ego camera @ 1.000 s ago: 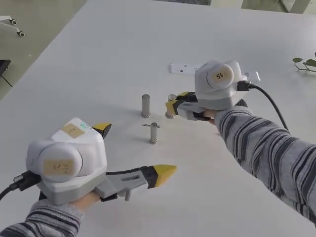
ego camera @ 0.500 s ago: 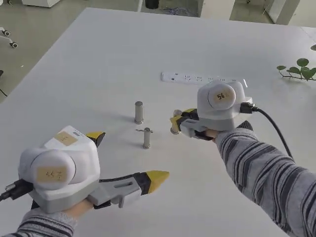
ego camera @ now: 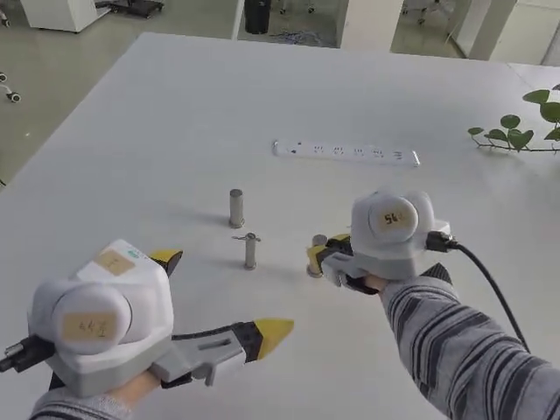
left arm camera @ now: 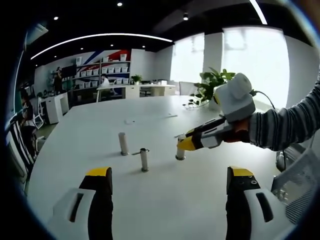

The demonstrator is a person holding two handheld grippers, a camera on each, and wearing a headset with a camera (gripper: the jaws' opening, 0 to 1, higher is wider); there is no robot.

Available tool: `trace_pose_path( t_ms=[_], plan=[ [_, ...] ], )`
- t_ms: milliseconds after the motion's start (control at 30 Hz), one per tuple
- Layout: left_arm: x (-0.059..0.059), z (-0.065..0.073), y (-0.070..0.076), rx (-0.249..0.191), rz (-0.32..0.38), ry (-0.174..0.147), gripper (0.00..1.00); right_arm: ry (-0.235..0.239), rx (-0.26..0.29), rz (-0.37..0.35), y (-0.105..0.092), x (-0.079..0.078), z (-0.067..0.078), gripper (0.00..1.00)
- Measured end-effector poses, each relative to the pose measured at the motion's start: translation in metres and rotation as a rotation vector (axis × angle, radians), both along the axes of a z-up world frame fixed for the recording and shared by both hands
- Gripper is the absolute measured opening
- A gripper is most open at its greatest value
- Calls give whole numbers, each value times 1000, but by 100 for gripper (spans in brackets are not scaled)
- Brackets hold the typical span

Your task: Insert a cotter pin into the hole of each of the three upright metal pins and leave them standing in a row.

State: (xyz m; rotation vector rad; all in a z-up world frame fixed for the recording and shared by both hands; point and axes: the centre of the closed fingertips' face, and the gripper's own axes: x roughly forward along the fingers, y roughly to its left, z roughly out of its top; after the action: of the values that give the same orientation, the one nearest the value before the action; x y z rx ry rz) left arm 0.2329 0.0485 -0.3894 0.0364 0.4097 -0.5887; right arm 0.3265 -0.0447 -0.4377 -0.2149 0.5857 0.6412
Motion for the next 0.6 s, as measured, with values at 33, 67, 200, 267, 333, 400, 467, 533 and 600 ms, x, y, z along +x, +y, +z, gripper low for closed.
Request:
trace_pose_path(
  t_ms=[33, 67, 200, 267, 333, 400, 467, 533, 600],
  plan=[
    [-1, 0, 0, 1, -1, 0, 94, 4, 4, 0, 1, -5, 0, 8],
    [-2, 0, -1, 1, -2, 1, 94, 8, 8, -1, 1, -8, -1, 8],
    [-4, 2, -1, 2, -2, 0, 94, 17, 9, 2, 1, -15, -5, 8],
    [-4, 2, 0, 4, -3, -1, 94, 18, 10, 6, 2, -18, -6, 8],
    [-5, 3, 0, 5, -4, -2, 93, 19, 12, 11, 3, -20, -6, 8],
    [-5, 3, 1, 6, -3, -2, 93, 17, 13, 22, 3, -22, -6, 8],
    [-6, 2, 1, 9, -3, 0, 93, 16, 18, 29, 5, -24, -6, 8],
    [-6, 3, 1, 8, -4, 0, 93, 16, 19, 34, 5, -26, -7, 8],
    [-6, 4, 1, 9, -4, -7, 92, 15, 19, 40, 5, -27, -7, 8]
  ],
)
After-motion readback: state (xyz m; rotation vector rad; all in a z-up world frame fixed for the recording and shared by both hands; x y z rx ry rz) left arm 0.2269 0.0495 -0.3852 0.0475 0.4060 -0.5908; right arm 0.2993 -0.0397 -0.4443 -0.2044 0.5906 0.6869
